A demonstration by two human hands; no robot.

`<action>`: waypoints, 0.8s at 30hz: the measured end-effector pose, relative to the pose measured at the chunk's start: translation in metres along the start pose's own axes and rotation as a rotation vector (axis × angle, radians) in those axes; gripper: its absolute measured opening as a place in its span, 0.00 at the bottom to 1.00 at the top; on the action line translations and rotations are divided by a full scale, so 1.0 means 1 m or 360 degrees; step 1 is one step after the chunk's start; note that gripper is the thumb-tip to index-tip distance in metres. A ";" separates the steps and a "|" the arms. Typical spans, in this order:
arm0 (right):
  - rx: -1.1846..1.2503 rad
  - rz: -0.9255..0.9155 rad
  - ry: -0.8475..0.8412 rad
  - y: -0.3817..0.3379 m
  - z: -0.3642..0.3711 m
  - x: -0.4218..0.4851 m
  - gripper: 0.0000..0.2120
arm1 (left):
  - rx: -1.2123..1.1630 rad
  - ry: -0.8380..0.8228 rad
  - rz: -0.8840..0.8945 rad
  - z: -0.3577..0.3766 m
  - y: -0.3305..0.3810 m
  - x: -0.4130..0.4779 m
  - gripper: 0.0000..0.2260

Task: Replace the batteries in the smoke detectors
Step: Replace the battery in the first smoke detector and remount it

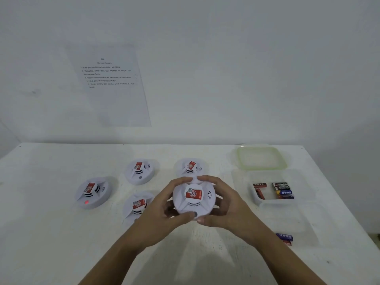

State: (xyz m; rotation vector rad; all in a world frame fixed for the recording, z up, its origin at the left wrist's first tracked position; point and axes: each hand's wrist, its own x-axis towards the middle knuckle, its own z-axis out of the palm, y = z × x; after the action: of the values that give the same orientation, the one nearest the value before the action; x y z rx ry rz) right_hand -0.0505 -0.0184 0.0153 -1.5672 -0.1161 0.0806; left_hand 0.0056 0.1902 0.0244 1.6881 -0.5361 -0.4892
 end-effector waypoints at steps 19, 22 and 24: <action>-0.0211 0.0066 -0.0025 0.006 -0.011 0.006 0.40 | -0.0048 0.0109 -0.0023 0.008 -0.015 0.008 0.29; -0.0231 0.0064 -0.0025 0.006 -0.012 0.006 0.40 | -0.0062 0.0114 -0.0013 0.007 -0.013 0.006 0.29; -0.0223 0.0060 -0.0020 0.006 -0.012 0.005 0.39 | -0.0074 0.0117 -0.0014 0.007 -0.012 0.004 0.28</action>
State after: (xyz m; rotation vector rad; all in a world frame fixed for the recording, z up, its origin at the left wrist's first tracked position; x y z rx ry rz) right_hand -0.0434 -0.0297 0.0097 -1.7094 -0.1035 0.1140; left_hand 0.0061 0.1840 0.0117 1.6580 -0.4606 -0.4412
